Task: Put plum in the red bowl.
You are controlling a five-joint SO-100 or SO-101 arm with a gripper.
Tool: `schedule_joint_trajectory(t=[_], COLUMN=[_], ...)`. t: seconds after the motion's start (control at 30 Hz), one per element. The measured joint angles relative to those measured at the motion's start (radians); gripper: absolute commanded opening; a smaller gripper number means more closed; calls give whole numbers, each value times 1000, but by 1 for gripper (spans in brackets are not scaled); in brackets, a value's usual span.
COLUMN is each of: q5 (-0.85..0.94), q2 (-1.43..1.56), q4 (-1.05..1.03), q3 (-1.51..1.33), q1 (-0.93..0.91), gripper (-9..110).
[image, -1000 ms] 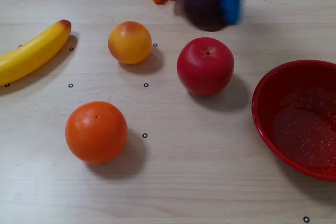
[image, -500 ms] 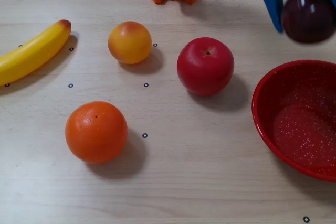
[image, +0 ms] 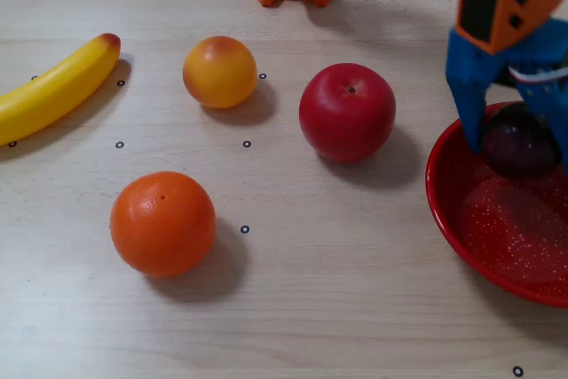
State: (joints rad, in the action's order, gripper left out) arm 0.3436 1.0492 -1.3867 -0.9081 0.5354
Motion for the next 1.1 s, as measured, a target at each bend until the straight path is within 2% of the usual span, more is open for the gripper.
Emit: schedule_joint_trajectory(t=[0.33, 0.37, 0.43, 0.47, 0.6, 0.77, 1.1], q5=[31, 49, 84, 107, 112, 112, 112], q2=[-135, -137, -138, -138, -138, -138, -98], q4=[115, 130, 146, 146, 146, 146, 144], q3=[43, 43, 43, 43, 43, 43, 43], q1=[8, 8, 5, 3, 5, 3, -2], gripper=[0, 2, 25, 33, 39, 42, 39])
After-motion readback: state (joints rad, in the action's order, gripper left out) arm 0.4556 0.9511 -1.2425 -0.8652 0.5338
